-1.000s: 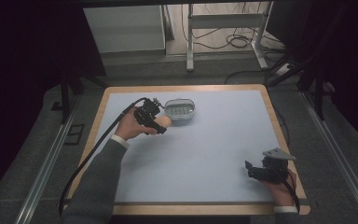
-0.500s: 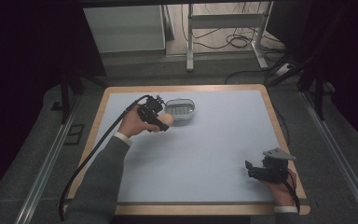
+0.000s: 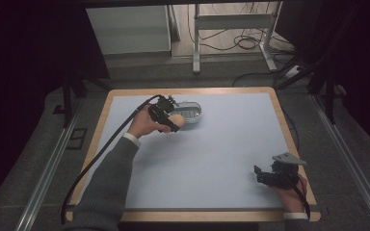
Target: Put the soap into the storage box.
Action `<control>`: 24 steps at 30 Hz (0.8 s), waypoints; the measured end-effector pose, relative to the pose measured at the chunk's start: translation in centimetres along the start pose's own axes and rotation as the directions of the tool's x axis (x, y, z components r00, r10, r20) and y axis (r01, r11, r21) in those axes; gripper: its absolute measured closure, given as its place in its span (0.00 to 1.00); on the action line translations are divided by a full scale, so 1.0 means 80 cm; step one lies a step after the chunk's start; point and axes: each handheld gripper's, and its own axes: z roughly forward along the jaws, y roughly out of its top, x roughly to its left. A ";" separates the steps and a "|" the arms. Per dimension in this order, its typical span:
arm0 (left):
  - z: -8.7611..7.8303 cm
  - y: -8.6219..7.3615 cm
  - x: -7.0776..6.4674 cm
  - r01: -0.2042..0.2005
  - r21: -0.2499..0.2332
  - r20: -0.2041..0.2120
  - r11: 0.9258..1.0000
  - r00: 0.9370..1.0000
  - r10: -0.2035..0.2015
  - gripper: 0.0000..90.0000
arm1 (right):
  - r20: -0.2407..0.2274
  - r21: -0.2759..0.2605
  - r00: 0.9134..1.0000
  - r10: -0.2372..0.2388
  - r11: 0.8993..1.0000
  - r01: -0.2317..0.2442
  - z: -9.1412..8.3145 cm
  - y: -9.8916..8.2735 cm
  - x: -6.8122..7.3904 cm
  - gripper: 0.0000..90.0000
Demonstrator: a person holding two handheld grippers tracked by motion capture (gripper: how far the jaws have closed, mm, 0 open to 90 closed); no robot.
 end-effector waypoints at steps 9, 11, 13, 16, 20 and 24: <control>0.003 0.011 0.005 -0.001 -0.011 0.012 1.000 1.000 0.001 0.36 | 0.002 0.000 1.000 0.007 1.000 -0.007 -0.001 0.000 -0.002 0.08; 0.004 0.014 0.007 -0.001 -0.004 0.004 1.000 1.000 0.001 0.36 | 0.002 0.001 1.000 0.006 1.000 -0.006 0.000 0.000 -0.002 0.08; 0.005 0.017 0.009 -0.001 -0.002 0.005 1.000 1.000 0.001 0.36 | 0.001 0.002 1.000 0.005 1.000 -0.005 0.000 0.000 -0.002 0.08; 0.005 0.022 0.012 -0.001 0.002 0.000 1.000 1.000 0.001 0.36 | 0.002 0.002 1.000 0.006 1.000 -0.006 0.000 0.000 -0.003 0.08; 0.003 0.027 0.016 -0.001 0.003 -0.003 1.000 1.000 0.001 0.36 | 0.004 0.000 1.000 0.011 1.000 -0.011 -0.001 0.000 -0.005 0.08; 0.002 0.033 0.020 -0.003 0.005 -0.005 1.000 1.000 0.003 0.36 | 0.007 -0.001 1.000 0.013 1.000 -0.013 -0.002 0.000 -0.006 0.08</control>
